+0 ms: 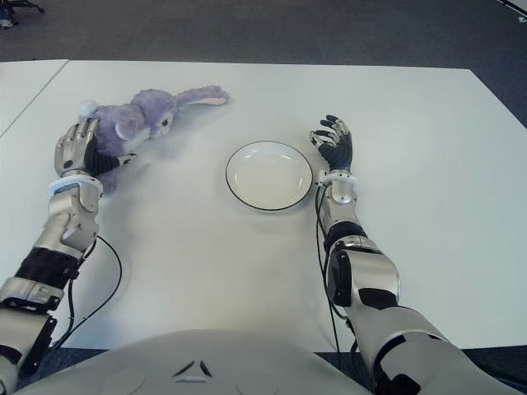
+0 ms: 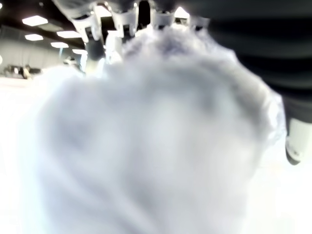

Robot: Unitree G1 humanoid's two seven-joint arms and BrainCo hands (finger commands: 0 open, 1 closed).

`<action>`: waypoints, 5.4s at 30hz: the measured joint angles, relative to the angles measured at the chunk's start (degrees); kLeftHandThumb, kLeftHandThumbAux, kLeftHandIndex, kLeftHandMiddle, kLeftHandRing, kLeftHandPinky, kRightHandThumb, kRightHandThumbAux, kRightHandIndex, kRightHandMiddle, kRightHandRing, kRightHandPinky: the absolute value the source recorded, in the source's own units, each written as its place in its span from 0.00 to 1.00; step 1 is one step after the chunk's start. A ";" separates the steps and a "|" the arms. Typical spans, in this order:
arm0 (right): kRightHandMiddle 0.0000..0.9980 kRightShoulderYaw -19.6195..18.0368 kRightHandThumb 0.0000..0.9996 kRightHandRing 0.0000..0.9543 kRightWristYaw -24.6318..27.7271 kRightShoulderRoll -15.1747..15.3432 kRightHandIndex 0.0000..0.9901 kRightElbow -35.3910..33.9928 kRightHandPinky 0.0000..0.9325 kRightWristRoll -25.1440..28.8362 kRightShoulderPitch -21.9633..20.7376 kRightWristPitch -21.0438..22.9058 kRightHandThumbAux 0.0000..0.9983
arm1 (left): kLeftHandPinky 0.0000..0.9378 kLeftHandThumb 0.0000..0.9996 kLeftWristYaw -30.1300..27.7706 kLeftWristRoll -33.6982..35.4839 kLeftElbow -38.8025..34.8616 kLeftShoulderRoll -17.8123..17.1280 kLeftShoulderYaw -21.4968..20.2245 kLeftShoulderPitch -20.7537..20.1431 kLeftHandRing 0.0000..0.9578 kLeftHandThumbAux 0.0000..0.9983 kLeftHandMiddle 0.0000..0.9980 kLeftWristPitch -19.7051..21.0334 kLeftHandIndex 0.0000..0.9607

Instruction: Put the doll into the plate.

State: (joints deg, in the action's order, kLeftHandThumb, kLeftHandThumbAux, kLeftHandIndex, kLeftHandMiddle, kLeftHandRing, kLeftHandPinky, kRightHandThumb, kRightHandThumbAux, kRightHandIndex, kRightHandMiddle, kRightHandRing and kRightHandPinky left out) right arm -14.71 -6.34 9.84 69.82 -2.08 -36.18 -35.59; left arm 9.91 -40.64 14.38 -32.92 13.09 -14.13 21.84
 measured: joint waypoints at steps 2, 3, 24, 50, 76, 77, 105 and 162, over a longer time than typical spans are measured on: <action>0.26 0.00 0.42 0.35 -0.02 0.05 0.22 0.00 0.44 0.00 0.03 0.00 0.85 | 0.00 0.00 -0.82 0.03 -0.78 0.02 0.25 0.08 0.00 0.48 0.00 0.04 0.05; 0.26 0.00 0.42 0.35 -0.03 0.07 0.22 0.00 0.44 0.00 0.04 0.00 0.85 | 0.00 0.00 -1.29 0.03 -1.10 0.02 0.37 0.10 0.00 0.48 0.00 0.10 0.06; 0.27 -1.74 0.31 0.36 1.79 0.33 0.23 -0.02 0.44 1.24 0.05 0.00 0.89 | 0.48 0.02 4.29 -7.49 14.23 4.54 5.07 -9.19 0.17 0.63 0.08 5.05 0.62; 0.27 -3.79 0.17 0.38 5.17 0.17 0.20 0.00 0.46 3.52 0.04 0.03 0.88 | 0.74 0.28 20.73 -6.77 46.25 14.69 4.77 -26.08 0.64 0.62 0.61 6.50 0.57; 0.29 -3.79 0.12 0.40 5.27 0.16 0.22 -0.03 0.48 3.49 -0.08 0.03 0.88 | 0.70 0.26 23.10 -7.12 34.88 11.49 7.91 -20.39 0.67 0.70 0.66 4.08 0.62; 0.29 -3.79 0.12 0.40 5.27 0.16 0.22 -0.03 0.48 3.49 -0.08 0.03 0.88 | 0.71 0.26 23.08 -7.26 32.53 10.98 8.03 -18.96 0.67 0.71 0.66 4.08 0.63; 0.32 -3.72 0.09 0.41 4.99 0.13 0.28 -0.03 0.47 3.26 -0.11 0.03 0.87 | 0.95 0.40 15.05 -16.94 -20.88 6.71 10.15 6.34 0.92 0.81 0.88 3.16 0.82; 0.31 -3.48 0.03 0.41 4.60 0.05 0.24 0.04 0.48 3.20 -0.09 0.04 0.84 | 0.96 0.50 12.72 -18.22 -25.60 10.74 9.16 2.81 0.93 0.77 0.89 -14.71 0.85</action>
State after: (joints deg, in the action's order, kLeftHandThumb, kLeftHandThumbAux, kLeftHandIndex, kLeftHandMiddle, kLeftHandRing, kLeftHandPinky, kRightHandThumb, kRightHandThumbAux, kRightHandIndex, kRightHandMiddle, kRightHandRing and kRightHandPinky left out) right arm -18.19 -1.74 9.88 69.86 1.12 -36.27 -35.55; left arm 22.63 -58.86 -11.22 -22.18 22.25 -11.32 7.13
